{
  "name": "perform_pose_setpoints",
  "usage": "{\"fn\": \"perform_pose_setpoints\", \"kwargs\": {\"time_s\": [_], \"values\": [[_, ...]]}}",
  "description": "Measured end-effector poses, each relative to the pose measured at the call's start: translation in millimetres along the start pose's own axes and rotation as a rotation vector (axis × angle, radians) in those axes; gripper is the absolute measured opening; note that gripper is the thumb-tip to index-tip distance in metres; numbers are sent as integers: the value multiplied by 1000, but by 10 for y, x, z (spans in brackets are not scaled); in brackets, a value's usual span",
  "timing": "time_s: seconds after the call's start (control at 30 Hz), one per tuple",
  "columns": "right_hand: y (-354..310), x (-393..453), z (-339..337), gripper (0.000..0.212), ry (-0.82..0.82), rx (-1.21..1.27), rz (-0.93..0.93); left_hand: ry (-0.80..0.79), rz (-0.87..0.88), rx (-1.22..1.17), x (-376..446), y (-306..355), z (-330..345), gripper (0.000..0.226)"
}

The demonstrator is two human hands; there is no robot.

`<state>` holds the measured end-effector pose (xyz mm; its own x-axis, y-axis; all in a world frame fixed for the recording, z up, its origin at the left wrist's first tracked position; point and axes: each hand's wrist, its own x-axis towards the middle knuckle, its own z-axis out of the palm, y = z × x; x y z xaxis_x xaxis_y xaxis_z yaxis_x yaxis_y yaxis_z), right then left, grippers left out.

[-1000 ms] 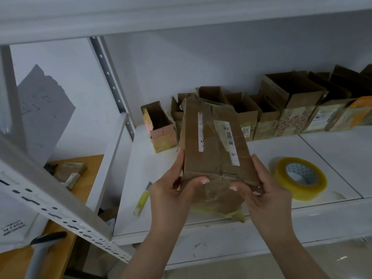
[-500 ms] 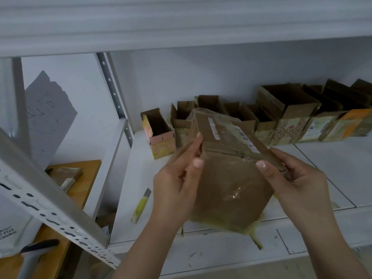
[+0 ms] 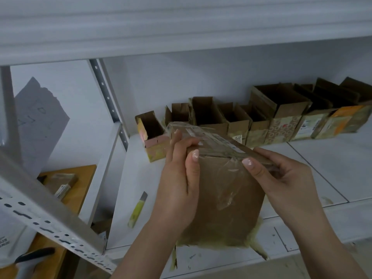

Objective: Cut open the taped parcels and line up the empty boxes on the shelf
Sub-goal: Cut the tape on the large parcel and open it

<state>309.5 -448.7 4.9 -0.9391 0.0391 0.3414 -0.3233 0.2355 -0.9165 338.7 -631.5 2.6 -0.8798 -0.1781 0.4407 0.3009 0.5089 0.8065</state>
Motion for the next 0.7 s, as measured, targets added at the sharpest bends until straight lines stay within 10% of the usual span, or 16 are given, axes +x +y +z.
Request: {"fn": "perform_pose_setpoints", "kwargs": {"time_s": [0.33, 0.7], "values": [[19, -47, 91, 77, 109, -167, -69, 133, 11, -63, -11, -58, -5, 38], [-92, 36, 157, 75, -177, 213, 132, 189, 49, -137, -32, -24, -107, 44]]}}
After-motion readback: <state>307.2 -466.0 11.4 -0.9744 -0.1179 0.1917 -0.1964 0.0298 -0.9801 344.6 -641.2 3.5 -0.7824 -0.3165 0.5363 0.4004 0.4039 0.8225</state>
